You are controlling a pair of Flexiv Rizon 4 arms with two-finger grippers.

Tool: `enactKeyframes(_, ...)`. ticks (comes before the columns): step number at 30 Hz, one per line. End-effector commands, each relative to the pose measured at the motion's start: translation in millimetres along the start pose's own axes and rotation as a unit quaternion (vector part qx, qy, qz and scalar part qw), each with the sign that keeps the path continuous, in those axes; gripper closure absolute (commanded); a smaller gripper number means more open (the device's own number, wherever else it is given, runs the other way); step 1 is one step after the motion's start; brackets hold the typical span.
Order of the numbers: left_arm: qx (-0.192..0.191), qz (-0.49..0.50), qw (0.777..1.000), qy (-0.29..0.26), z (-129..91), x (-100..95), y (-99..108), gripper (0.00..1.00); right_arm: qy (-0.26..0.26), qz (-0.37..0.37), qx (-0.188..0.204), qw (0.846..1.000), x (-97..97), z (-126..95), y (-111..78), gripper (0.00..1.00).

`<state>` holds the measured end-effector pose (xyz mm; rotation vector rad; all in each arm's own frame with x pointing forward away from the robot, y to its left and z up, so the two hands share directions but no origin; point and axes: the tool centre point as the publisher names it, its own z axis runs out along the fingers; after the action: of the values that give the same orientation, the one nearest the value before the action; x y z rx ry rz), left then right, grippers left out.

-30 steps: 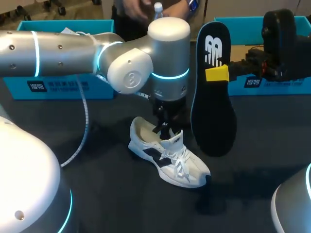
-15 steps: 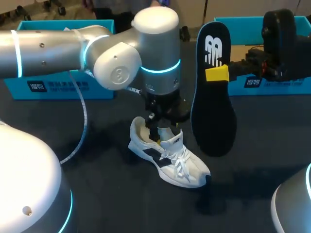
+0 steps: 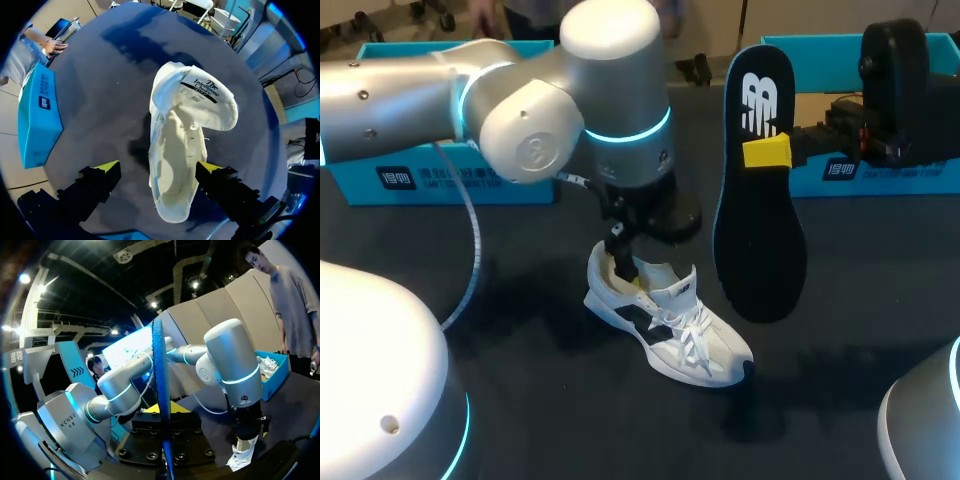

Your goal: Take the shoe out of the shoebox, open the shoe tongue, remove and reinsert the insole, then place the shoe into the shoebox

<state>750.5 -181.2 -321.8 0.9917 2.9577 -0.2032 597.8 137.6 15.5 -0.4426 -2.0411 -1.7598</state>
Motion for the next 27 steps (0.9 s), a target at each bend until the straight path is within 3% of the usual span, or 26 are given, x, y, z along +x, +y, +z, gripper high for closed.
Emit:
enactKeyframes(1, 0.002, 0.0, 1.0, -0.007, -9.8, -1.0, 2.4, 0.0, 0.001, 0.0, 0.002, 1.0, -2.6, 2.6, 2.1, 1.0)
enactKeyframes(10, 0.01, 0.002, 1.0, -0.003, -15.4, -4.8, 3.9, 0.0, 0.001, 0.0, 0.002, 1.0, -2.6, 2.6, 2.1, 1.0)
enactKeyframes(20, 0.009, -0.003, 1.0, 0.0, 16.3, -13.5, -3.9, 0.0, 0.001, 0.0, 0.002, 1.0, -2.6, 2.6, 2.1, 1.0)
enactKeyframes(27, 0.016, -0.008, 1.0, -0.013, -6.3, -11.4, 6.6, 0.0, 0.001, 0.0, 0.002, 1.0, -2.6, 2.6, 2.1, 1.0)
